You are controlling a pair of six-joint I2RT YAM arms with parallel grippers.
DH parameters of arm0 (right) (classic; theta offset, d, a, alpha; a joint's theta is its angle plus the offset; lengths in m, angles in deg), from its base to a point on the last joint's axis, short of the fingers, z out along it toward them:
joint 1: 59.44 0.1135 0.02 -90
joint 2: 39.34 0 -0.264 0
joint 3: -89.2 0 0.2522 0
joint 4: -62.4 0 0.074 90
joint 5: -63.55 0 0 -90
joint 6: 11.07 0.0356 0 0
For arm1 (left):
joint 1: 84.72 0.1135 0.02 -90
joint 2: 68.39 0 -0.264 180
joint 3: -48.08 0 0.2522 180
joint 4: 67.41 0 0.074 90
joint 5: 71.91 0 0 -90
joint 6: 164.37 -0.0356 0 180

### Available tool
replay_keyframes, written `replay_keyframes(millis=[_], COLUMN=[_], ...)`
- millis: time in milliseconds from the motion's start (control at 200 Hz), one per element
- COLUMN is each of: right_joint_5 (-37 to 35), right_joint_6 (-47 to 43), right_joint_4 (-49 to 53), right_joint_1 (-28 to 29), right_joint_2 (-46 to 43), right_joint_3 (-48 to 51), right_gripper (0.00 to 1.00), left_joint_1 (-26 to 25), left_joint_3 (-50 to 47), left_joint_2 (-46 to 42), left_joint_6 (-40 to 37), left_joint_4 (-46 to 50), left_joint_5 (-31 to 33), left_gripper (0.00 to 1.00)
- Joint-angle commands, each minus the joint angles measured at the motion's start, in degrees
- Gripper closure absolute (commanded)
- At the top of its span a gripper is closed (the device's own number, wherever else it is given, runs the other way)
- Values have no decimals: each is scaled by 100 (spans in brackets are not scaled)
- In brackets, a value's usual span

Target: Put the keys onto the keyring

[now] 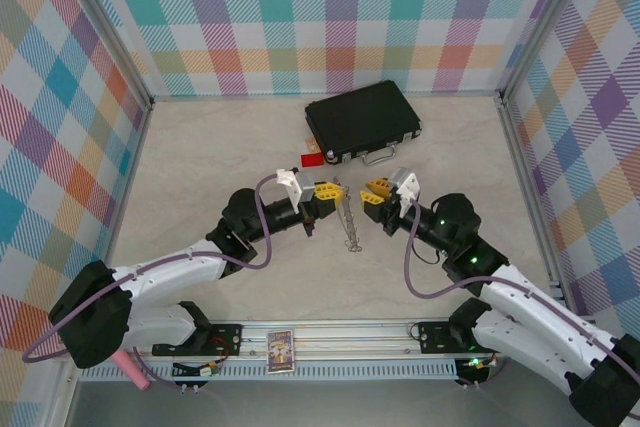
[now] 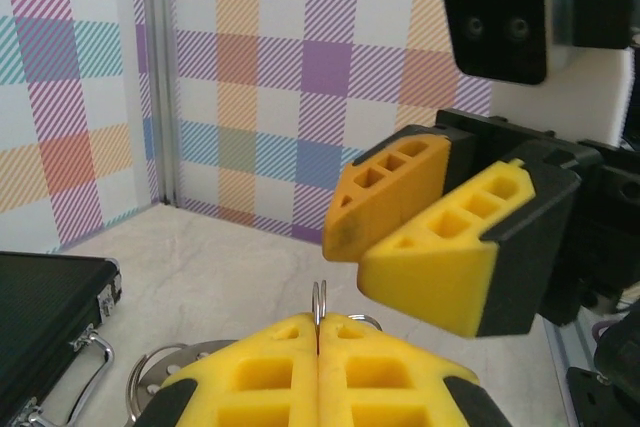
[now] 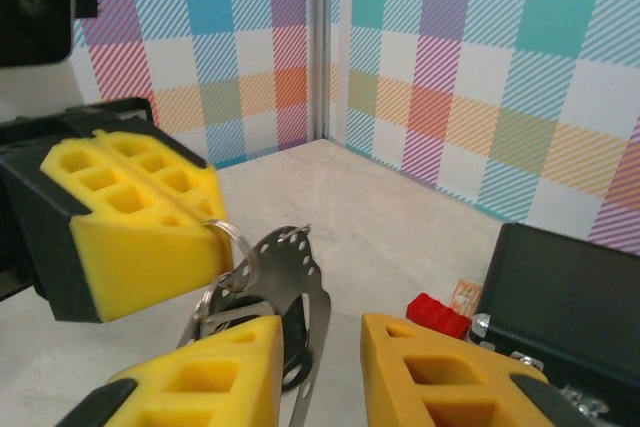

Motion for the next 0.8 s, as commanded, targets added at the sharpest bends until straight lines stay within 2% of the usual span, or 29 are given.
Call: replay_keyframes(millis=[0, 60, 230, 605, 795], right_joint_5=[1133, 1436, 1981, 2033, 1989], right_joint_6=[732, 849, 977, 1107, 1063], right_joint_4=[-315, -431, -480, -675, -607], right_joint_1=[-299, -369, -407, -433, -486], right_joint_2=[77, 178, 562, 907, 902], right_joint_3=[-115, -161, -373, -518, -535], right_gripper=[73, 69, 67, 68, 75], left_joint_1=[-58, -67, -65, -62, -64], left_joint_3=[10, 17, 19, 34, 62], left_joint_2=[-4, -1, 14, 24, 50], left_joint_6=[62, 68, 73, 70, 86], left_joint_4=[-495, -469, -468, -433, -450], left_joint_5=[-175, -189, -227, -255, -351], left_gripper=[100, 100, 100, 100, 100])
